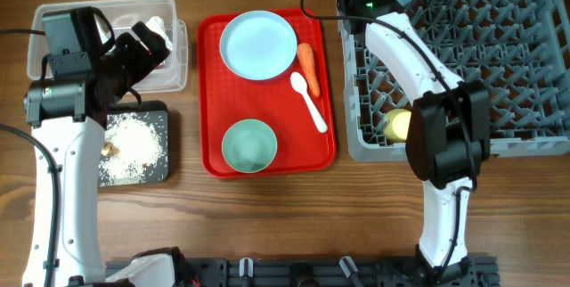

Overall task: Sort waste into correct bins and load items into the dishwasher rack
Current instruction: 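Carry the blue bowl with right gripper and set it in the rack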

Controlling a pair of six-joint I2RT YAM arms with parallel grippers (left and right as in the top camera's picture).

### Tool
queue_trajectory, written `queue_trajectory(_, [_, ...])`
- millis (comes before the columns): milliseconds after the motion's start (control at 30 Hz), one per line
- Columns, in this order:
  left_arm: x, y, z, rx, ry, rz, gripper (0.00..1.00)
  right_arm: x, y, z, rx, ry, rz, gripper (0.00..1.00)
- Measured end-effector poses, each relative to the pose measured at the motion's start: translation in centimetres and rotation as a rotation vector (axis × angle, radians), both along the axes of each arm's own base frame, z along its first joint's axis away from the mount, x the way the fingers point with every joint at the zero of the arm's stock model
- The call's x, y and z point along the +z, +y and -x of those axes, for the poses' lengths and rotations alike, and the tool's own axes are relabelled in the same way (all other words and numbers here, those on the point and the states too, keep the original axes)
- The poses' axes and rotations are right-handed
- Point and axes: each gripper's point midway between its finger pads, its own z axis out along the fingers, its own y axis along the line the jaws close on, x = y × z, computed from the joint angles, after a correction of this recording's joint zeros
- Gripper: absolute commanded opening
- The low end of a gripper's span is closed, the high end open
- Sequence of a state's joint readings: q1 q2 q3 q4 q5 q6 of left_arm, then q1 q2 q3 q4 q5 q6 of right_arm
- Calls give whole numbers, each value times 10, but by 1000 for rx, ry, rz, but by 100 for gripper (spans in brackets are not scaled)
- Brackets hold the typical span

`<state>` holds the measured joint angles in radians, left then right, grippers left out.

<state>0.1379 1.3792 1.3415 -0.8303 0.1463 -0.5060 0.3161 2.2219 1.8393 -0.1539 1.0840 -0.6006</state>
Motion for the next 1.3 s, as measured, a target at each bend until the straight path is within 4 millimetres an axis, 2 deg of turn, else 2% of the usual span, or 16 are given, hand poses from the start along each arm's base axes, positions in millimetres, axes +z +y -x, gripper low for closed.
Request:
queue_trajectory(533, [0,0,0,0,0,0,100,2,14,-16,88,-47,-47,4])
queue_trajectory(767, [0,0,0,0,0,0,100,-18,12,-21,70,-20,-12,4])
queue_trajectory(1067, [0,0,0,0,0,0,100,-19,19,-20,83,-9,0,5])
queue_trajectory(1100, [0,0,0,0,0,0,100,-19,20,-20,86,-7,1,8])
queue_trajectory(1167, [0,0,0,0,0,0,100,-20,23,-20,89,-5,2,19])
queue_trajectory(1300, [0,0,0,0,0,0,100,-27,36,-17,114,29,15,56])
